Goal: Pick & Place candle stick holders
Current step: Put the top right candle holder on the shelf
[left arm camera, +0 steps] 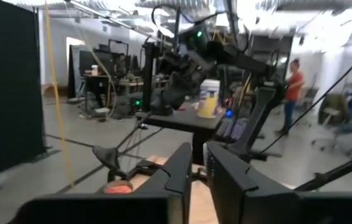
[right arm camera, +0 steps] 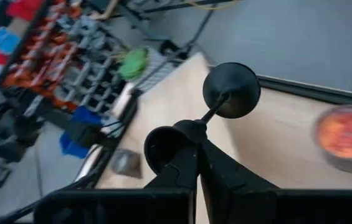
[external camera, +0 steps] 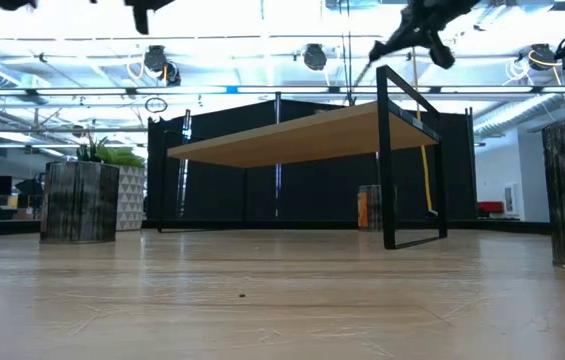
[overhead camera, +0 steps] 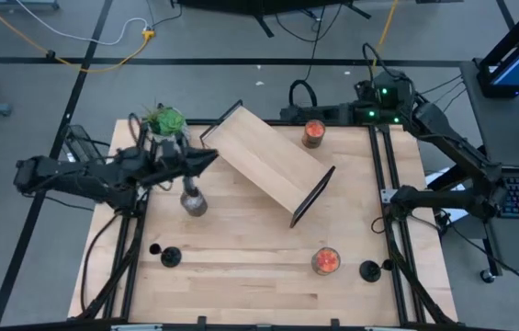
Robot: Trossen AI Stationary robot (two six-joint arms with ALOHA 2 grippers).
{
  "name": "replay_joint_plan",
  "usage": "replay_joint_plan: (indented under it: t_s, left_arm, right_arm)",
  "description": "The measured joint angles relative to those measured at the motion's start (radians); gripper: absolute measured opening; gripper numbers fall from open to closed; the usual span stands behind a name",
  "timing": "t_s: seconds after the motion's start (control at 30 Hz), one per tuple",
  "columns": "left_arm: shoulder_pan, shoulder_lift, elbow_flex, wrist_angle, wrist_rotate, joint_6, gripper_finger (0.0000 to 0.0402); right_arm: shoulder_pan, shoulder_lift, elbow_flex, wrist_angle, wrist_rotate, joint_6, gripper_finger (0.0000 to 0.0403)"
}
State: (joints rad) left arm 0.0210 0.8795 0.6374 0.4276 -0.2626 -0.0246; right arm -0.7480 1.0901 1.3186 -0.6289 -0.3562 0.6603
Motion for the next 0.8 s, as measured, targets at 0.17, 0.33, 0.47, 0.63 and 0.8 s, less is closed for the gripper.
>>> replay_joint_plan:
  t_s: [0.17,0.33,0.47,0.63,0.8]
  left_arm:
    - [0.027,0.135,0.120,-0.004,0.002,0.058,0.0125]
    - [0.046,0.246,0.230,-0.038,0.002,0.084,0.0197]
    - [0.050,0.333,0.350,-0.137,0.012,0.118,0.0246]
    - [0.050,0.453,0.560,-0.341,0.027,0.189,0.0281]
    - [0.051,0.564,0.776,-0.614,0.028,0.234,0.0285]
  right_arm:
    - [0.087,0.008,0.001,0.036,-0.016,0.017,0.0000]
    - [0.165,0.015,0.001,0.067,-0.017,0.035,0.0000]
    - [0.209,0.030,0.001,0.104,-0.043,0.056,0.0000]
    - [0.246,0.064,0.001,0.186,-0.106,0.082,0.0000]
    - [0.260,0.083,0.001,0.224,-0.146,0.088,0.0000]
